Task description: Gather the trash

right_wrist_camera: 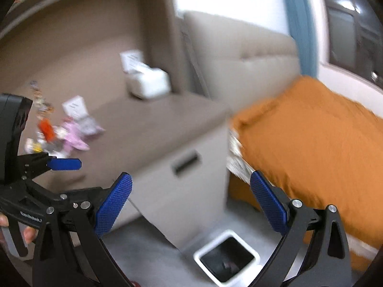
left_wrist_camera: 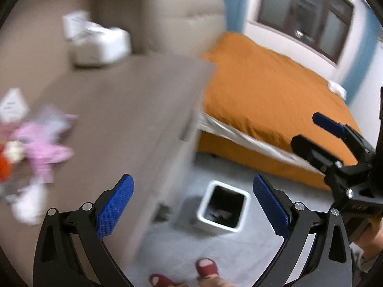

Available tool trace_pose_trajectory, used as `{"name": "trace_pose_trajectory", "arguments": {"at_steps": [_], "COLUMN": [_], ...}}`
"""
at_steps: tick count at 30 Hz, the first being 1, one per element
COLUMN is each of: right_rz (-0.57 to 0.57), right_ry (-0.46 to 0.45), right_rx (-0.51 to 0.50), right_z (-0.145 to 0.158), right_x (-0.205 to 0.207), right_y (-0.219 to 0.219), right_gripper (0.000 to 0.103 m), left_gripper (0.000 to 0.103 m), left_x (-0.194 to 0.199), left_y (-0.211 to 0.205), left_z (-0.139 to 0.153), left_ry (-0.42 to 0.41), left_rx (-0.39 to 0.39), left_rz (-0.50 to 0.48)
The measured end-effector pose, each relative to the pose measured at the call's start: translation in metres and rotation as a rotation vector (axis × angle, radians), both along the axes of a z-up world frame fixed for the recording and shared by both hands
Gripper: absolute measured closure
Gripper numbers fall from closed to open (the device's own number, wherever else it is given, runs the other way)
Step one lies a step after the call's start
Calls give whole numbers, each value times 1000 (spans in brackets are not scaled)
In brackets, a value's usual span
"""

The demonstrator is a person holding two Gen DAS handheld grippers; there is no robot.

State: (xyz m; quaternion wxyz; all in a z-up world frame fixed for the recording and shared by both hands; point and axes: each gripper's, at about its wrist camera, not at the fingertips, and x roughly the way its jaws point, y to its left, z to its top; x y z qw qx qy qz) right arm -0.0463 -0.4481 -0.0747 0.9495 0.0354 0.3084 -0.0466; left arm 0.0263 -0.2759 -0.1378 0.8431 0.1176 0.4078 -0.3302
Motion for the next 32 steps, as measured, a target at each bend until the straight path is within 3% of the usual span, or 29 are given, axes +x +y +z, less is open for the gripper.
{"name": "trace_pose_trajectory", "arguments": {"at_steps": [7, 13, 21, 25, 28, 32], "right_rz": [303, 510, 694, 766, 796, 781], "right_ry": [-129, -204, -240, -188, -107, 76], "right_rx": [2, 7, 23, 47, 6, -51], "right_z": [59, 90, 108, 91, 60, -2], "right_x": [33, 61, 81, 84, 96, 123], "right_y": [101, 176, 265, 307, 342, 390], "right_gripper": [5, 5, 5, 5, 5, 5], "left_gripper": [5, 5, 5, 5, 5, 5], "left_x": [11, 11, 15, 17, 28, 47], "left_y": [123, 227, 319, 347, 370, 416], "left_z": [66, 104, 121, 120, 95, 41], "left_ry": [-92, -108, -147, -189, -206, -98], "left_rx": [54, 29, -14, 31, 153, 192], "left_rz": [398, 619, 837, 922, 1026, 1158]}}
